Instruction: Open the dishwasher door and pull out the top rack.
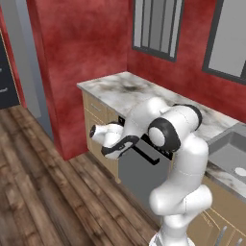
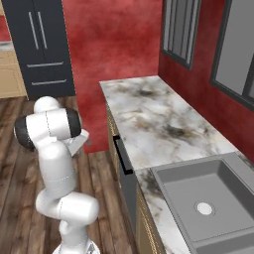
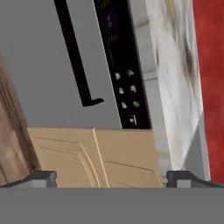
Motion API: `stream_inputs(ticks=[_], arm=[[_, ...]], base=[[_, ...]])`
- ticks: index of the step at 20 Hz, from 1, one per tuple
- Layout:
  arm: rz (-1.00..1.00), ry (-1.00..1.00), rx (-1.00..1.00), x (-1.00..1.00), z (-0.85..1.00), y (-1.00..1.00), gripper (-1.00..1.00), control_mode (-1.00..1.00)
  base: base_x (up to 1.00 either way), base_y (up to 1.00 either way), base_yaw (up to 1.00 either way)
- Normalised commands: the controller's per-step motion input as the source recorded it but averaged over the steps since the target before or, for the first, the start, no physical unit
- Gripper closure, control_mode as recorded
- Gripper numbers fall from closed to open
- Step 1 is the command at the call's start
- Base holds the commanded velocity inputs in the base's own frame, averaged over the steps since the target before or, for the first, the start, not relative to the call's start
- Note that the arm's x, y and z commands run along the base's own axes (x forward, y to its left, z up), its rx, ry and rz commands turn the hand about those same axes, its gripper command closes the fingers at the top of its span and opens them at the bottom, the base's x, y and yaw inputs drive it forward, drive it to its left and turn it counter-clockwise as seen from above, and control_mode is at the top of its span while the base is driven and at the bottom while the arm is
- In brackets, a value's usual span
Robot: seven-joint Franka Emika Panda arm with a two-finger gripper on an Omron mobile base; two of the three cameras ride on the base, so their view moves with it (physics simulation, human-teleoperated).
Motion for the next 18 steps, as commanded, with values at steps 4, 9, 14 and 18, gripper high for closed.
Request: stream_inputs(ticks=[4, 9, 14, 18], arm=[[-0.02, 0.00, -0.09, 0.34, -0.35, 0.00, -1.00, -1.00], [-0.03, 0.00, -0.09, 0.38, -0.34, 0.00, -1.00, -1.00], [-0.02, 0.01, -0.08, 0.47, -0.31, 0.00, -1.00, -1.00], [0.00, 0.03, -0.05, 0.47, -0.27, -0.03, -1.00, -1.00]], base=[[0.00, 0.00, 0.00], [0.00, 0.00, 0.00], [0.00, 0.00, 0.00], [0.00, 0.00, 0.00]])
